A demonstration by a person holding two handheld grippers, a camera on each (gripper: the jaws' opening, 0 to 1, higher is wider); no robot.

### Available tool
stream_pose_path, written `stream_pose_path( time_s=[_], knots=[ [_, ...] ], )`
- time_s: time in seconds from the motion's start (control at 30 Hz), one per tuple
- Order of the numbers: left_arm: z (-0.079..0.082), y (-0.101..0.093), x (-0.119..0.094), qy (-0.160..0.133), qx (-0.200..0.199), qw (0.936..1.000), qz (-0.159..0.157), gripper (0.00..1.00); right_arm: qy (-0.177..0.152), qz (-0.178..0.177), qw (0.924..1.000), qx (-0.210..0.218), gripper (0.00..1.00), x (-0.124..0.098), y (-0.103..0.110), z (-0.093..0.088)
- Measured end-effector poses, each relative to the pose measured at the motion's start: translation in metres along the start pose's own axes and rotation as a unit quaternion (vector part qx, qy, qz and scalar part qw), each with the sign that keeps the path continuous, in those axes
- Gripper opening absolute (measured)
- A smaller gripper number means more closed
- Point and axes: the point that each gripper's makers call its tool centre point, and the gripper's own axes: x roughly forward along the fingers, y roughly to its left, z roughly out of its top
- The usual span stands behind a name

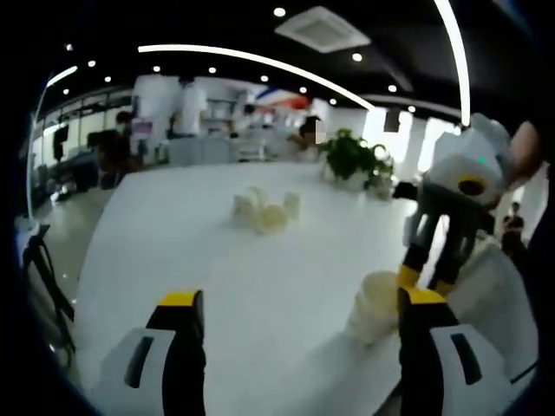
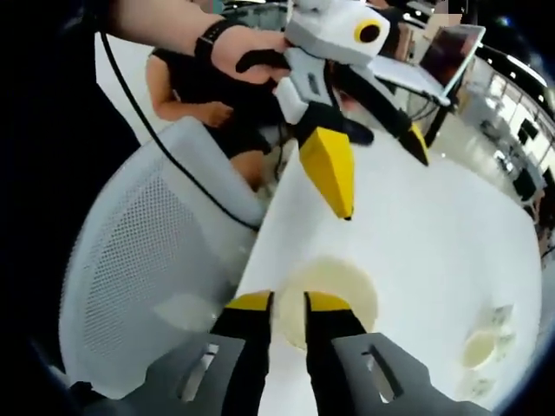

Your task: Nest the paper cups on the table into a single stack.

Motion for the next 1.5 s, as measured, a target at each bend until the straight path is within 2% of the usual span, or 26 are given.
stream_pose_path(
  time_s=[0.23, 0.3, 0.47, 0.53, 0.63, 0.83, 0.97, 1.0, 1.07, 1.17, 1.2, 1.33, 1.4, 1.43, 1.47, 1.5],
  knots=[
    [0.001, 0.0, 0.001, -0.002, -0.003, 1.0, 0.0, 0.91, -0.022, -0.013, 0.9995, 0.018, 0.13, -0.006, -0.001, -0.003],
    [0.002, -0.001, 0.002, -0.002, -0.003, 1.0, -0.001, 0.91, -0.031, -0.004, 0.9977, 0.06, 0.13, -0.004, 0.003, -0.009],
    [0.004, -0.001, 0.004, 0.001, 0.001, 1.0, -0.004, 0.91, -0.086, -0.027, 0.9908, 0.101, 0.13, -0.016, -0.003, -0.003],
    [0.005, 0.0, 0.005, 0.0, -0.002, 1.0, -0.003, 0.91, -0.105, -0.038, 0.987, 0.115, 0.13, -0.023, -0.007, -0.002],
    [0.008, -0.001, 0.006, -0.002, -0.006, 1.0, -0.003, 0.91, -0.148, -0.051, 0.9737, 0.166, 0.13, -0.035, -0.014, -0.004],
    [0.011, -0.006, 0.014, 0.003, 0.001, 0.9999, -0.014, 0.9, -0.173, -0.076, 0.9575, 0.218, 0.12, -0.048, -0.023, -0.022],
    [0.012, -0.007, 0.015, 0.008, 0.007, 0.9998, -0.018, 0.9, -0.211, -0.095, 0.9399, 0.251, 0.12, -0.061, -0.032, -0.025],
    [0.012, -0.005, 0.014, 0.009, 0.007, 0.9998, -0.018, 0.9, -0.22, -0.098, 0.9338, 0.265, 0.12, -0.067, -0.032, -0.035],
    [0.009, -0.01, 0.024, 0.007, 0.009, 0.9998, -0.018, 0.9, -0.228, -0.11, 0.9281, 0.273, 0.12, -0.073, -0.035, -0.044],
    [0.013, -0.009, 0.024, 0.006, 0.012, 0.9997, -0.018, 0.89, -0.24, -0.122, 0.9193, 0.287, 0.12, -0.078, -0.04, -0.049],
    [0.015, -0.009, 0.025, 0.005, 0.014, 0.9997, -0.019, 0.89, -0.257, -0.134, 0.9076, 0.304, 0.12, -0.083, -0.046, -0.053],
    [0.016, -0.016, 0.029, 0.009, 0.017, 0.9996, -0.021, 0.89, -0.287, -0.156, 0.8849, 0.332, 0.12, -0.1, -0.049, -0.07],
    [0.017, -0.017, 0.029, 0.011, 0.018, 0.9995, -0.022, 0.89, -0.313, -0.158, 0.8683, 0.351, 0.13, -0.106, -0.054, -0.073],
    [0.016, -0.017, 0.03, 0.014, 0.019, 0.9995, -0.023, 0.89, -0.342, -0.16, 0.851, 0.365, 0.13, -0.114, -0.057, -0.073],
    [0.015, -0.018, 0.031, 0.016, 0.021, 0.9994, -0.024, 0.89, -0.353, -0.167, 0.8427, 0.371, 0.13, -0.117, -0.06, -0.075],
    [0.015, -0.018, 0.031, 0.018, 0.025, 0.9992, -0.025, 0.89, -0.356, -0.177, 0.838, 0.374, 0.13, -0.12, -0.063, -0.079]
  ],
)
